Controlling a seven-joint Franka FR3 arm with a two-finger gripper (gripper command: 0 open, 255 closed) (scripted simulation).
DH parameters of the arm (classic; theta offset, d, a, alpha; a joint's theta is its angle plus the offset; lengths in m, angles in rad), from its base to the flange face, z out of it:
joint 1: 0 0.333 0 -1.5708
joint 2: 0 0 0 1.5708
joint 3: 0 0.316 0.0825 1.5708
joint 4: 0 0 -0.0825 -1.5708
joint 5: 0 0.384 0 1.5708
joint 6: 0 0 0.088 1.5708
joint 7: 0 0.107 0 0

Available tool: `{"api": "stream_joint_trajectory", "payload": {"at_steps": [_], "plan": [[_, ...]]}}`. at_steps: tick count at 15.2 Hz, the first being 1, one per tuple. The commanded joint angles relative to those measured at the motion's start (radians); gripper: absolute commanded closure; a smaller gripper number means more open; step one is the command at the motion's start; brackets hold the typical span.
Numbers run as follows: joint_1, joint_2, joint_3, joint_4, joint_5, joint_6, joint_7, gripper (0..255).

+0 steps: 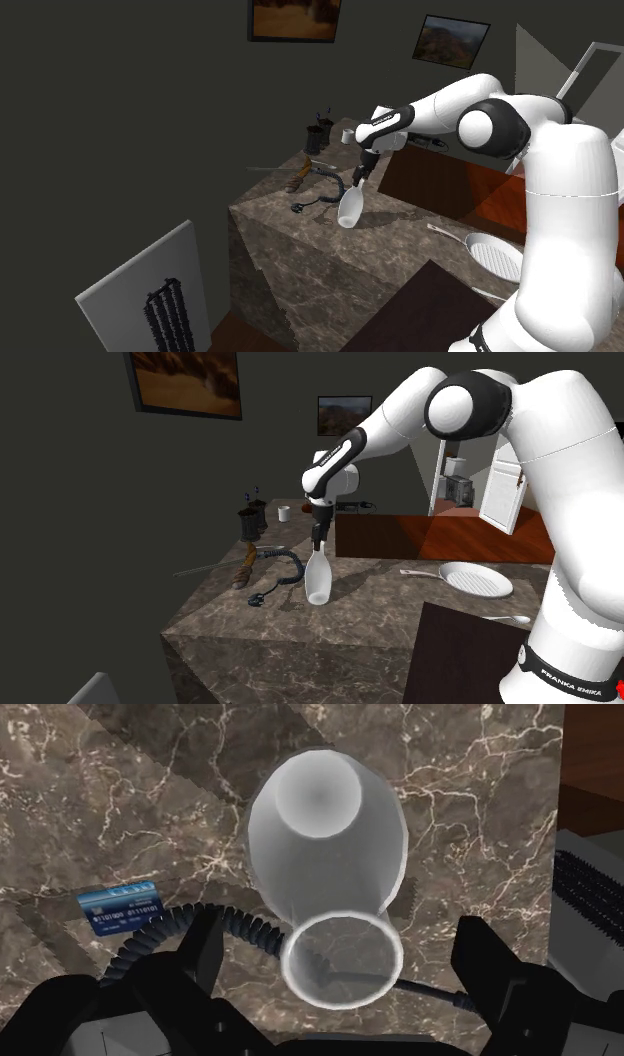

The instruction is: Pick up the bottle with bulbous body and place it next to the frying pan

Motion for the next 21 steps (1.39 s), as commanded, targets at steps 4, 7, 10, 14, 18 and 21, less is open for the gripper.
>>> {"api": "stream_joint_trajectory", "payload": {"at_steps": [4,7,10,14,18,21], "plan": [[-0.005,0.042,0.009,0.001,0.013,0.040,-0.007,0],[-0.005,0.042,0.009,0.002,0.013,0.040,-0.007,0],[-0.005,0.042,0.009,0.002,0.013,0.040,-0.007,0],[-0.005,0.042,0.009,0.001,0.013,0.040,-0.007,255],[-0.005,0.042,0.009,0.001,0.013,0.040,-0.007,255],[-0.005,0.042,0.009,0.002,0.013,0.040,-0.007,255]]}}
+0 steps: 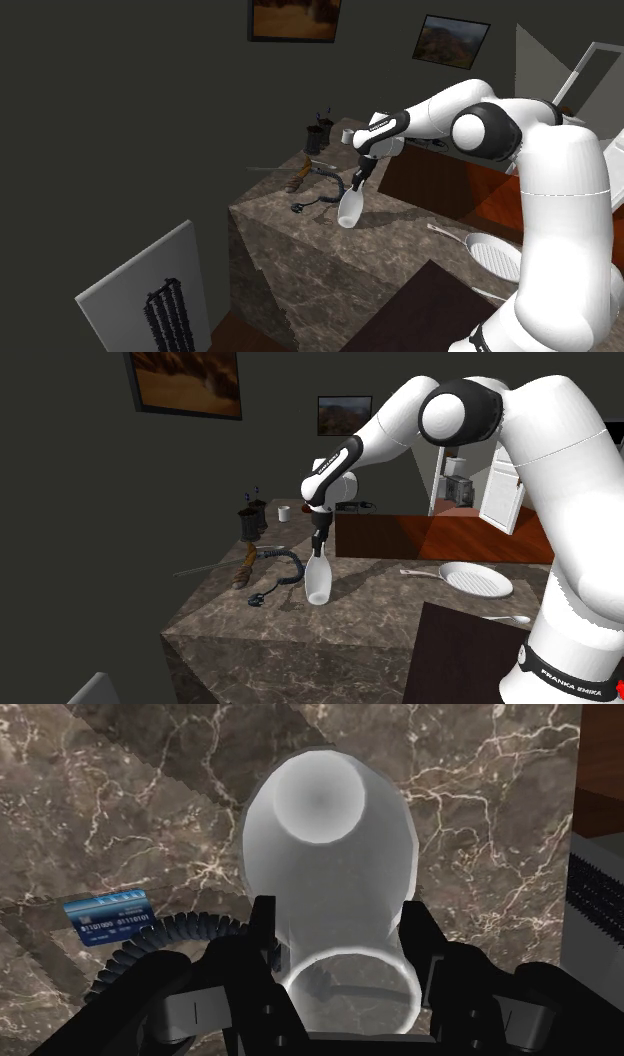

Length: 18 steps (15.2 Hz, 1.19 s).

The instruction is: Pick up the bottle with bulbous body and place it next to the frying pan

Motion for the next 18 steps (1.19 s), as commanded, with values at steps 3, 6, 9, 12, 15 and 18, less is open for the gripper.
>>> {"api": "stream_joint_trajectory", "payload": {"at_steps": [3,6,9,12,15,18], "plan": [[0.004,-0.025,-0.006,0.003,-0.009,-0.028,0.006,255],[0.007,-0.048,-0.012,0.009,-0.017,-0.057,0.012,255],[0.010,-0.071,-0.017,0.017,-0.025,-0.087,0.017,255],[0.013,-0.092,-0.021,0.027,-0.033,-0.118,0.023,255],[0.016,-0.112,-0.025,0.039,-0.040,-0.149,0.028,255],[0.018,-0.131,-0.029,0.053,-0.047,-0.181,0.033,255]]}}
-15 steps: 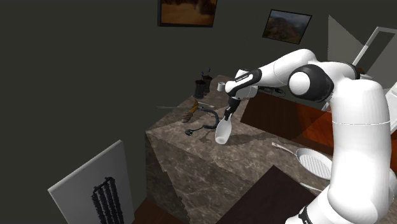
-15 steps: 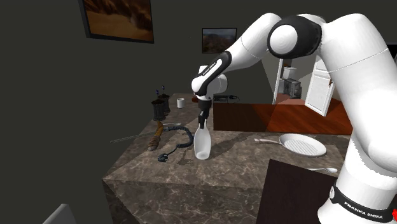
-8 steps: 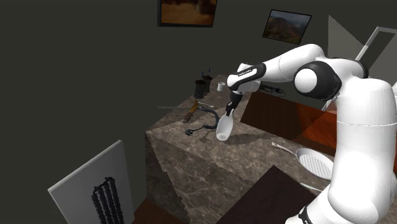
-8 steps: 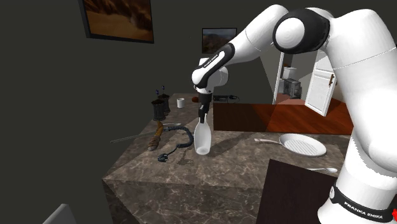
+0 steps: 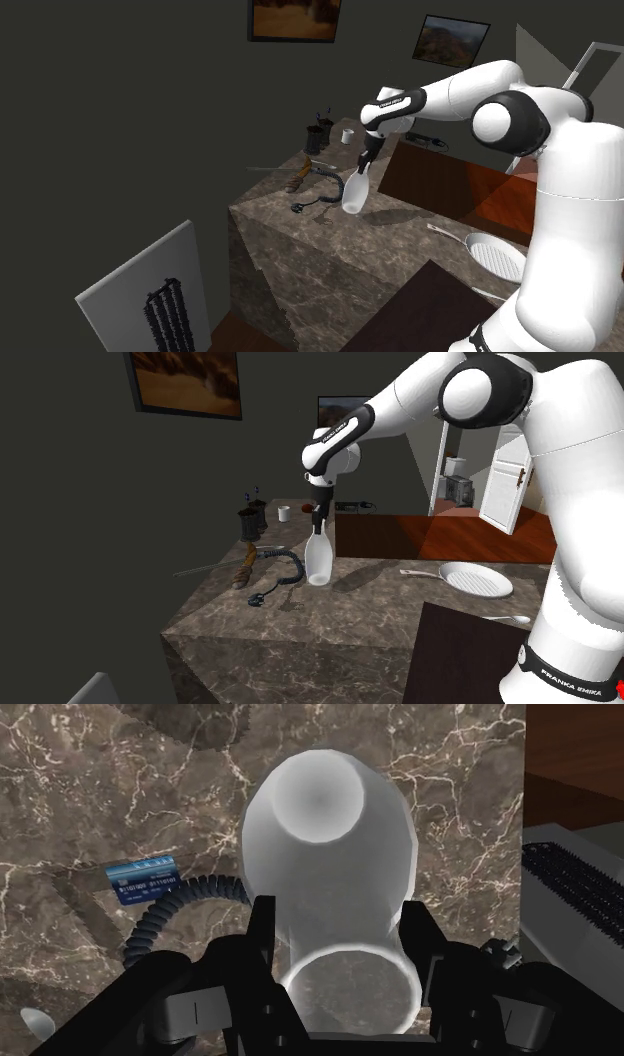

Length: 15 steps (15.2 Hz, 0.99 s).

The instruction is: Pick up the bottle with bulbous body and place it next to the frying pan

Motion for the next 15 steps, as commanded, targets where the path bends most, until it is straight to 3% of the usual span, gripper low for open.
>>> {"api": "stream_joint_trajectory", "payload": {"at_steps": [1,15], "plan": [[0.001,-0.010,-0.002,0.010,-0.004,-0.020,0.003,255],[0.005,-0.074,-0.014,0.110,-0.030,-0.180,0.023,255]]}}
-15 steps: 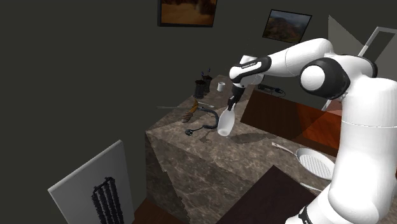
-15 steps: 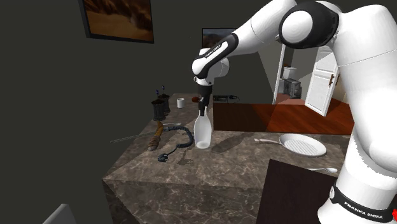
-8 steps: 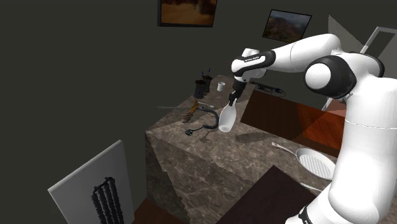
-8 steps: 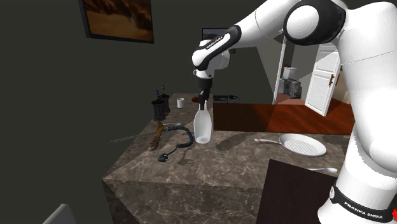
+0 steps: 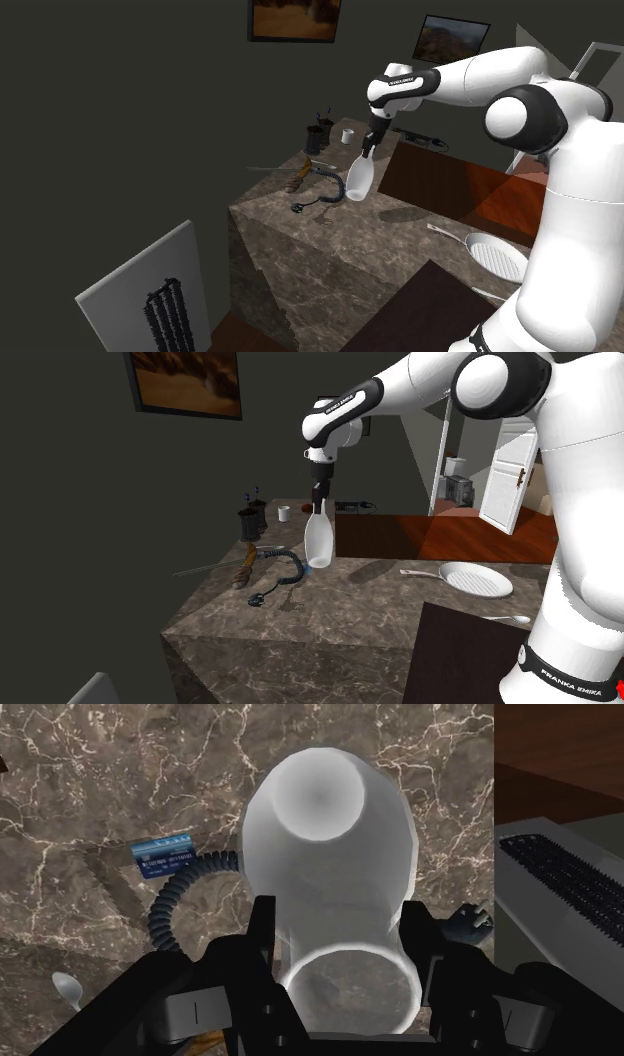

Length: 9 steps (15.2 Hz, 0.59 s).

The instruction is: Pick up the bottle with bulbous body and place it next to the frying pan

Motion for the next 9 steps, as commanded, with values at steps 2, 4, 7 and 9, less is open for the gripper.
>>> {"api": "stream_joint_trajectory", "payload": {"at_steps": [2,4,7,9], "plan": [[-0.001,-0.013,-0.003,0.027,-0.005,-0.039,0.003,255],[-0.001,-0.018,-0.004,0.047,-0.007,-0.064,0.005,255],[-0.002,-0.024,-0.005,0.079,-0.010,-0.101,0.008,255],[-0.003,-0.027,-0.006,0.101,-0.012,-0.127,0.009,255]]}}
